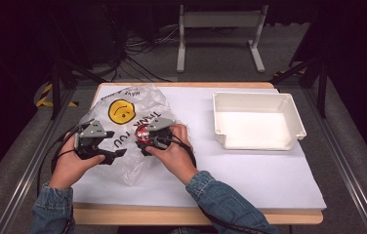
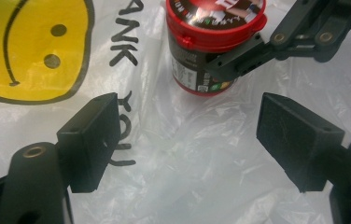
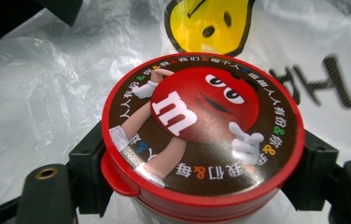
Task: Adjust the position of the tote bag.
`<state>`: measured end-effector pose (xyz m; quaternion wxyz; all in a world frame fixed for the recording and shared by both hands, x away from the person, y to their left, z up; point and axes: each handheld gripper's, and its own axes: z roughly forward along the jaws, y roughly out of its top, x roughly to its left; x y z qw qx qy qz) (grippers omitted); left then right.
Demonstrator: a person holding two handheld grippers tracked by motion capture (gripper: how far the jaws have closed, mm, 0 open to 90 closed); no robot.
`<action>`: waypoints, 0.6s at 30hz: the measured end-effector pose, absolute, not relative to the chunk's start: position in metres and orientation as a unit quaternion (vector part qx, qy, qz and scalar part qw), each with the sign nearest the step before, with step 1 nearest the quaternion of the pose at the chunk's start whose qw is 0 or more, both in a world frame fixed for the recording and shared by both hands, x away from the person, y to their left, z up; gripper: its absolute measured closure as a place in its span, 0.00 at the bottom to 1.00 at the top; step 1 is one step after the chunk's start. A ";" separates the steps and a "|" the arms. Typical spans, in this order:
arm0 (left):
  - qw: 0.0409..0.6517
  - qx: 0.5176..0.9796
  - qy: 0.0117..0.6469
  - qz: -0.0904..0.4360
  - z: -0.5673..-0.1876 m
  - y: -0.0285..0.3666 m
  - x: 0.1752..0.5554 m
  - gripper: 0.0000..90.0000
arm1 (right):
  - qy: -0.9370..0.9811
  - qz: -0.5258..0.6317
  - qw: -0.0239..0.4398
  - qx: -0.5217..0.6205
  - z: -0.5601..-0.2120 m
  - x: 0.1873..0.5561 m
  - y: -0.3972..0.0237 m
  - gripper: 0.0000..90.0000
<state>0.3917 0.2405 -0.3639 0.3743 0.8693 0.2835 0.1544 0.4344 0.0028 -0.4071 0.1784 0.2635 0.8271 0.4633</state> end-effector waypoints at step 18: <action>0.385 0.863 0.287 0.158 -0.359 0.248 0.394 0.25 | 0.825 0.484 0.171 0.238 -0.365 0.433 -0.021 0.27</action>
